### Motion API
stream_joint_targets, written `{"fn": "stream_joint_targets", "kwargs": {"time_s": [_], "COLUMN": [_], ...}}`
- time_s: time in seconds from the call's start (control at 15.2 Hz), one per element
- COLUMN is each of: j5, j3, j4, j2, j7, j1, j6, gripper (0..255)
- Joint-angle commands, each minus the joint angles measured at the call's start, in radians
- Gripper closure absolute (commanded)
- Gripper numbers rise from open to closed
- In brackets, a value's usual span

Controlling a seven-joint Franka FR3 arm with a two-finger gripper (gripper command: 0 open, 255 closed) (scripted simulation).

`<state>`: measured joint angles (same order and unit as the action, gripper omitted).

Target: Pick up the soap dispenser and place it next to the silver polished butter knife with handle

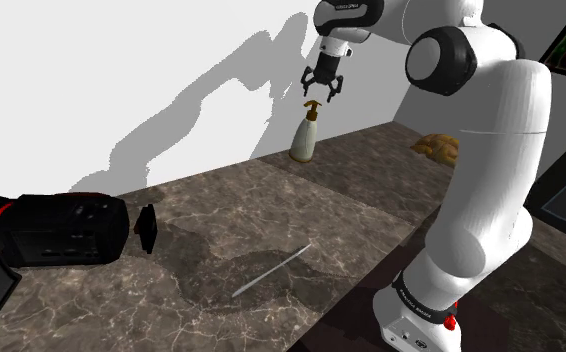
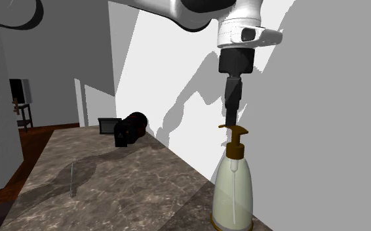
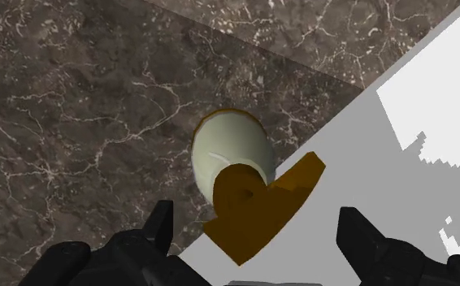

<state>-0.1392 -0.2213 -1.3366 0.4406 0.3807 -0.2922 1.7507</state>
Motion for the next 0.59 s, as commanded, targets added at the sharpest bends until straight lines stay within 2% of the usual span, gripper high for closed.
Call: {"fn": "stream_joint_targets", "kwargs": {"time_s": [0.0, 0.53], "j5": [-0.019, -0.022], "j3": [-0.006, -0.003], "j4": [0.073, -0.027], "j2": [0.061, 0.062], "j7": [0.011, 0.006], "j1": [-0.024, -0.016], "j6": [-0.018, 0.083], "gripper": [0, 0]}}
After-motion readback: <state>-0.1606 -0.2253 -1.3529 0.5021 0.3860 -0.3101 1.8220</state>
